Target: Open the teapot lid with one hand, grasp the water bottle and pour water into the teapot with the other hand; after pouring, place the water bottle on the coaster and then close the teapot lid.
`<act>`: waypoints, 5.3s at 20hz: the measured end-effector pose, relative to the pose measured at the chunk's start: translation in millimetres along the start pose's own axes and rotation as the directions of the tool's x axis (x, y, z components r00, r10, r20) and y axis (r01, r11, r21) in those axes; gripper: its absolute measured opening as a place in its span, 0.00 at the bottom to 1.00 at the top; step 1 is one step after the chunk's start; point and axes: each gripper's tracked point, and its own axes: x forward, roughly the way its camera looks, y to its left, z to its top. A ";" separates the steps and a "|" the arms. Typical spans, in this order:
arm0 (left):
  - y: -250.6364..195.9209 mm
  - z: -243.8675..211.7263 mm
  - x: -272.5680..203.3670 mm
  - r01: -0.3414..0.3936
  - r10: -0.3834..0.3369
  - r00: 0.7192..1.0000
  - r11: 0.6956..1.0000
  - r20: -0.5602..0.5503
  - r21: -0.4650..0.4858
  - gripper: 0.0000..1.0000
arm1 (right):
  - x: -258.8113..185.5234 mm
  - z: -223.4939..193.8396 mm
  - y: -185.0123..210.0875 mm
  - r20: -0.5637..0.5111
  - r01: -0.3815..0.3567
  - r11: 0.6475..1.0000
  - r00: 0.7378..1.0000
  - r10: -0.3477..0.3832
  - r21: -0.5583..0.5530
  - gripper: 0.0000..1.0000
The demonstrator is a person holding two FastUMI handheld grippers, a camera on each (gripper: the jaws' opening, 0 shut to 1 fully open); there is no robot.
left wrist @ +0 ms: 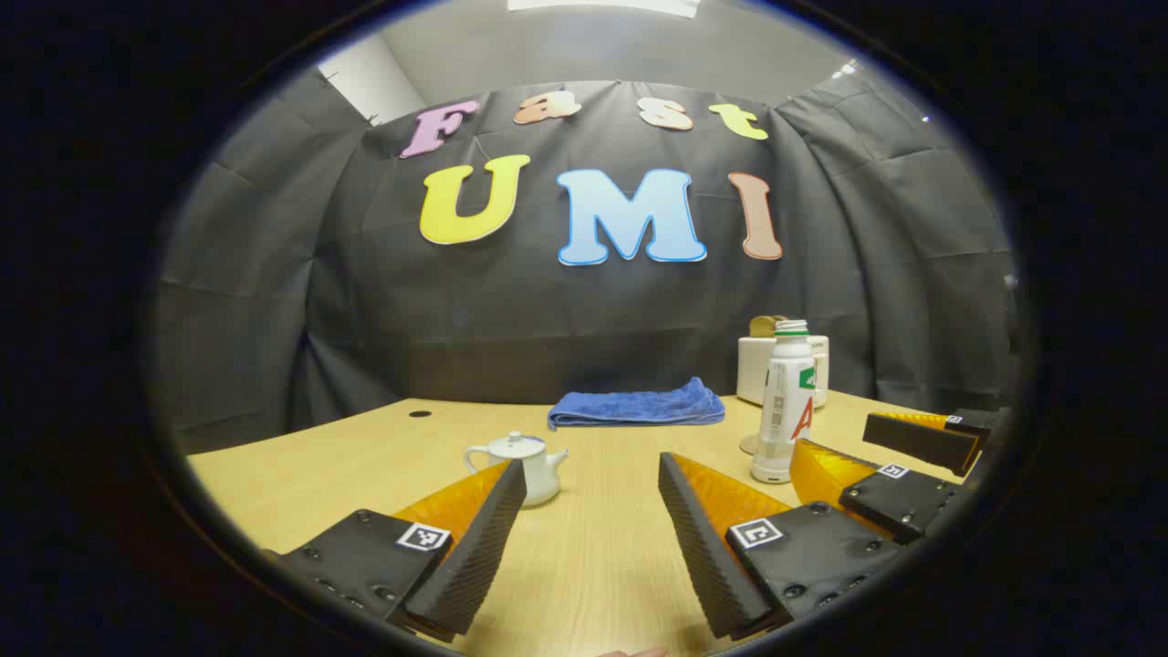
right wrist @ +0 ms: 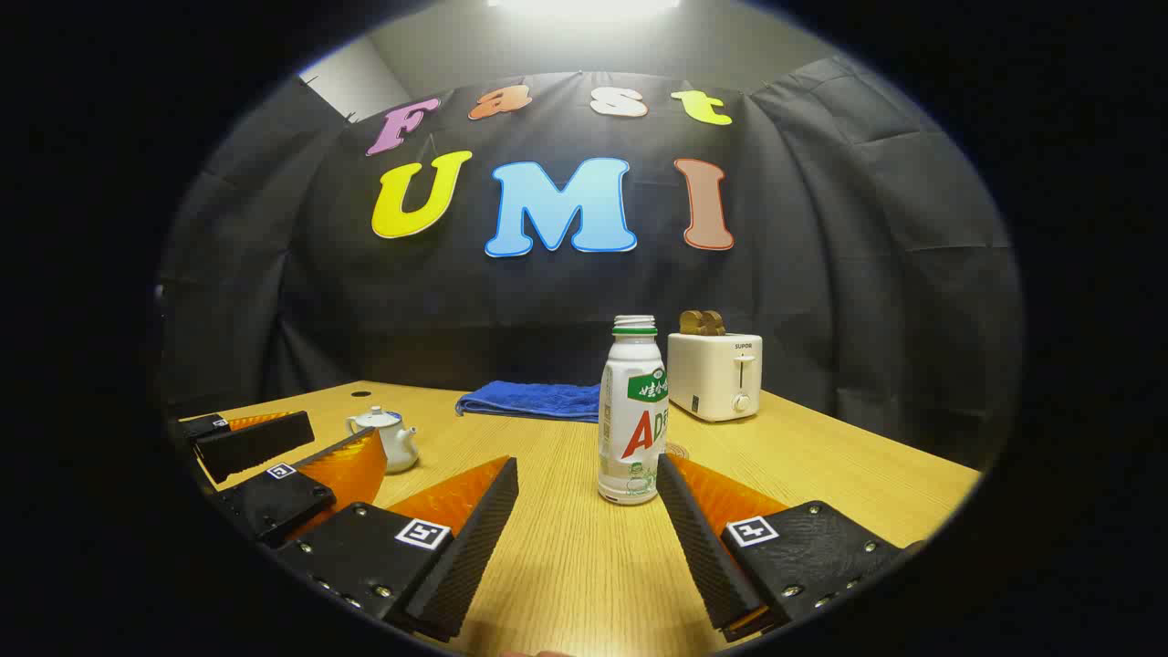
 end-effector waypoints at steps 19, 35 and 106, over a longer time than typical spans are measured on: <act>1.3 -0.7 0.1 -0.011 0.011 1.000 1.000 0.003 0.000 0.97 | 0.8 -0.5 -3.0 0.001 0.020 1.000 1.000 -0.020 -0.001 0.82; 44.1 -6.7 64.4 0.042 -0.042 0.999 0.999 -0.028 -0.012 1.00 | 15.4 6.5 -4.1 0.005 0.012 1.000 1.000 -0.012 -0.025 0.90; 118.9 52.3 139.7 0.037 -0.033 0.996 0.998 0.084 -0.051 0.18 | 139.0 9.8 -17.6 -0.111 -0.045 0.950 0.994 0.011 -0.310 0.74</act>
